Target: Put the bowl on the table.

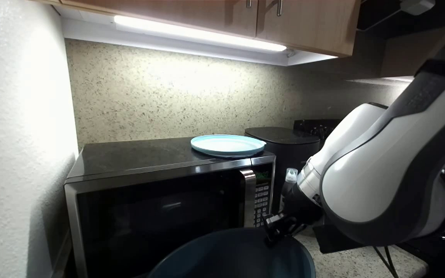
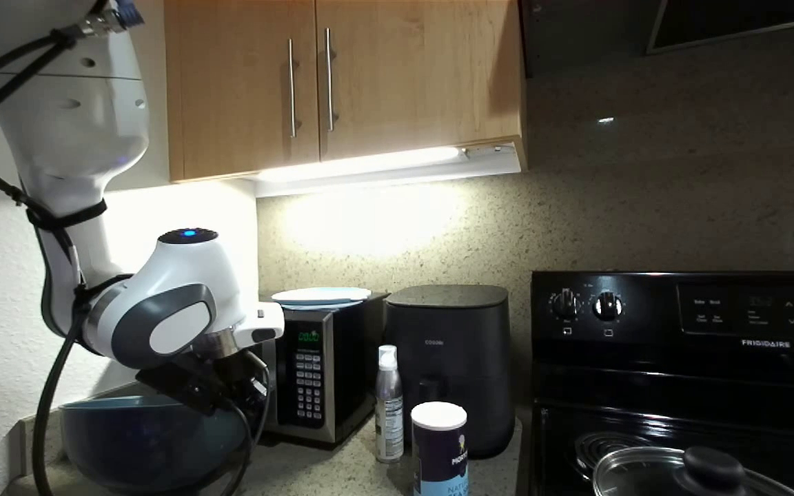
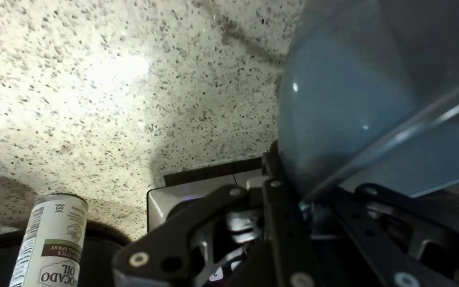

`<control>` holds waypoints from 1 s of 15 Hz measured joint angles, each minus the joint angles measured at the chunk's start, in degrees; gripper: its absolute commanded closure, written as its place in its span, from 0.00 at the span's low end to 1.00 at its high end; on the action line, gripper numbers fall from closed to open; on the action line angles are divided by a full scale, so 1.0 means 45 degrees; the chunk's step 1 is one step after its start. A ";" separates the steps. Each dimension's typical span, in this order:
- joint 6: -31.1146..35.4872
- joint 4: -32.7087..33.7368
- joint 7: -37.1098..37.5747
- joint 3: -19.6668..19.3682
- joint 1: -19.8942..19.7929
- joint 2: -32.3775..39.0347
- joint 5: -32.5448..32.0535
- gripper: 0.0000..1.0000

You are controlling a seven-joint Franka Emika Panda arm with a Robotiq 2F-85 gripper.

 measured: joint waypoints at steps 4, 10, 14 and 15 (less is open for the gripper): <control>0.0226 -0.0242 0.0049 0.0004 0.0047 -0.0049 -0.0532 0.92; 0.3055 -0.1147 -0.1252 -0.0194 0.1054 0.0138 0.0795 0.93; 0.2502 -0.0966 -0.4728 -0.0233 0.1647 -0.1255 0.3914 0.93; 0.2668 -0.0992 -0.5022 -0.0045 0.1638 -0.1359 0.4181 0.67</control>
